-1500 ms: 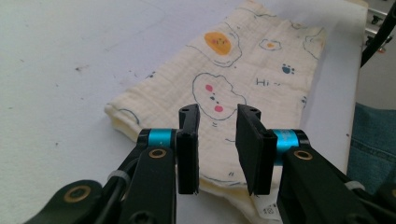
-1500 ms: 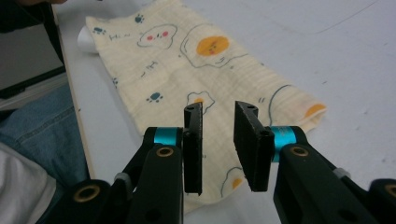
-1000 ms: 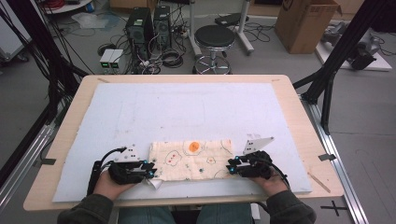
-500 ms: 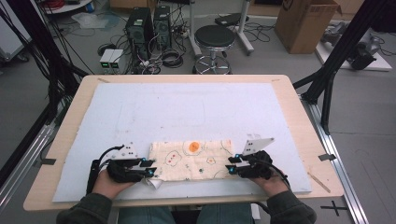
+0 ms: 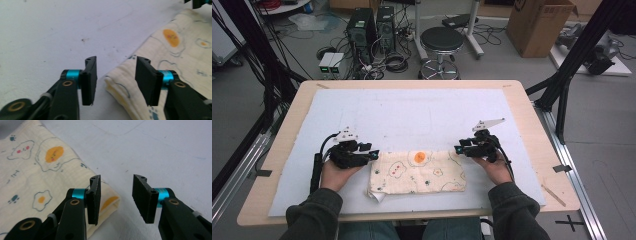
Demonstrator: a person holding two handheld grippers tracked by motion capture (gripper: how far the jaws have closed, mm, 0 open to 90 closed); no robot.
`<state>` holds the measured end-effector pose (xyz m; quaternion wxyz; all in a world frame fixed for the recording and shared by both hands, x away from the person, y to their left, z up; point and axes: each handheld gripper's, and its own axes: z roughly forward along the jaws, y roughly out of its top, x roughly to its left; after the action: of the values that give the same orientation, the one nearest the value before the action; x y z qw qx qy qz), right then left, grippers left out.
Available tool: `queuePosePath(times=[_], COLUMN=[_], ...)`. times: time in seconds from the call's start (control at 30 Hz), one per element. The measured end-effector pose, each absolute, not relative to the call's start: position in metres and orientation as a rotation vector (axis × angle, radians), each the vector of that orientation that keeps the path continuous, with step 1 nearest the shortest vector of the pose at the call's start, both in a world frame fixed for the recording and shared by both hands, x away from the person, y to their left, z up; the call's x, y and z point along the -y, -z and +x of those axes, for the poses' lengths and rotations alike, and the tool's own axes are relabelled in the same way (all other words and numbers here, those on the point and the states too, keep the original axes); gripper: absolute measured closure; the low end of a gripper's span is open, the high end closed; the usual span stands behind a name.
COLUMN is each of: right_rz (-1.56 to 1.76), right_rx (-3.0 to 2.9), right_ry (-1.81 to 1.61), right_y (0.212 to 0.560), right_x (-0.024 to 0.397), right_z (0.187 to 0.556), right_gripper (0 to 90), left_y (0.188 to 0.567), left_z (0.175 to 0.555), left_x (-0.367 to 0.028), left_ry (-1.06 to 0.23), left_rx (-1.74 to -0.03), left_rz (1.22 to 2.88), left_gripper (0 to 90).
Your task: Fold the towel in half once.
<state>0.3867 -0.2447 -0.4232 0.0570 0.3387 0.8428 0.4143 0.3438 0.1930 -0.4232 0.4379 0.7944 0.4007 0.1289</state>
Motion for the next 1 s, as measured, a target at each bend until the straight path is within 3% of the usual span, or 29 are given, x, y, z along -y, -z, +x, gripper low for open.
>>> queuePosePath(times=[0.1, 0.37, 0.63, 1.0], right_rz=[1.046, 1.054, 0.975, 0.965], right_rx=[-2.571, -2.671, -2.708, -2.61], right_ry=[-1.287, -1.25, -1.196, -1.205], right_y=[0.428, 0.437, 0.436, 0.415], right_x=[0.243, 0.242, 0.236, 0.232], right_z=[0.392, 0.396, 0.393, 0.395], right_gripper=[59.0, 66.1, 83.7, 85.4], left_y=[0.426, 0.437, 0.436, 0.429], left_z=[0.352, 0.36, 0.358, 0.36], left_x=[-0.189, -0.188, -0.186, -0.199], left_ry=[-0.307, -0.228, -0.244, -0.308], left_rx=[-1.0, -1.013, -0.968, -1.032], left_rz=[1.999, 2.058, 2.101, 1.983], left_gripper=[47.4, 62.7, 84.0, 85.8])
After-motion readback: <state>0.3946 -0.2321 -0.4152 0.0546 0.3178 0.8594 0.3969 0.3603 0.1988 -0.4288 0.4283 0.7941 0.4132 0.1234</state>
